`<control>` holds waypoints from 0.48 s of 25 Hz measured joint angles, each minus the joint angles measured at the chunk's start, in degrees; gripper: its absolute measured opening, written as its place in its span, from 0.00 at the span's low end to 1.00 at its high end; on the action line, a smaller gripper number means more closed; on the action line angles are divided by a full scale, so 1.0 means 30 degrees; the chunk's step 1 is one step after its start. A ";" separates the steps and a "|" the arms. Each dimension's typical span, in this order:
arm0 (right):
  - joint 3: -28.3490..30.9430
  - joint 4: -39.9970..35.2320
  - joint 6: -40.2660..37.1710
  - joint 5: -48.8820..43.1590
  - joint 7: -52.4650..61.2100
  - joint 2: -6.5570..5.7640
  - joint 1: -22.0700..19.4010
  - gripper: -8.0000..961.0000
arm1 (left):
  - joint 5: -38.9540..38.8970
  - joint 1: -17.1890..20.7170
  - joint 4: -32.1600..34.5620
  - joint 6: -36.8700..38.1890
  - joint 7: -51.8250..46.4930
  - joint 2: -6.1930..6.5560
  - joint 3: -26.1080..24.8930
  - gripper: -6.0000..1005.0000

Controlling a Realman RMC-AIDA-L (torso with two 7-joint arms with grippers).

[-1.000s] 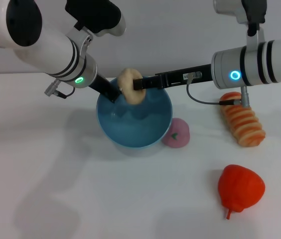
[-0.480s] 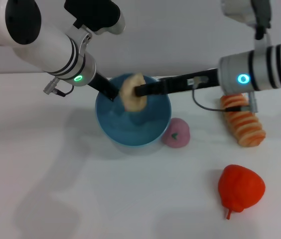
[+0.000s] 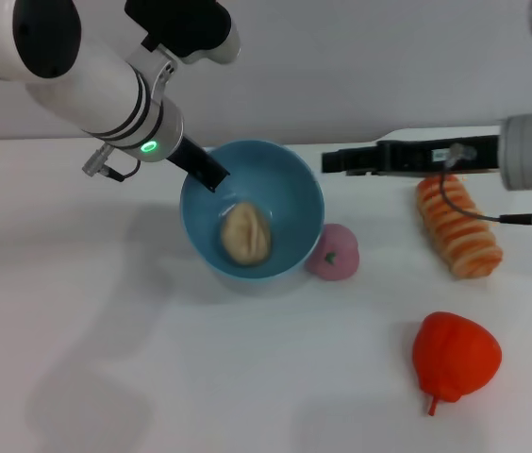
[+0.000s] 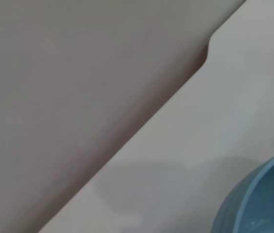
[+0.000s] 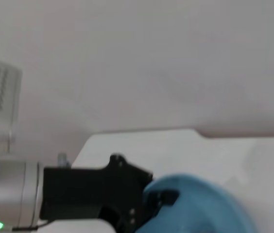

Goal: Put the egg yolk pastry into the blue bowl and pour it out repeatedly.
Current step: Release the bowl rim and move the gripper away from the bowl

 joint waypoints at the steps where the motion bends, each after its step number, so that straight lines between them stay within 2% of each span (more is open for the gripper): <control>1: 0.0113 -0.0305 0.0072 -0.0001 -0.0065 0.0005 -0.0269 0.51 | 0.0004 -0.0018 -0.0032 -0.0157 0.0000 0.0000 0.0000 0.01; 6: 0.0857 -0.0835 0.0994 -0.0100 -0.1734 -0.0054 -0.1092 0.51 | 0.0031 -0.0390 -0.0550 -0.2027 -0.0352 0.0000 -0.0352 0.01; 12: 0.1941 -0.0855 0.1537 -0.0173 -0.3816 -0.0558 -0.1326 0.51 | 0.0106 -0.1200 -0.1394 -0.4899 -0.1143 0.0036 -0.1625 0.00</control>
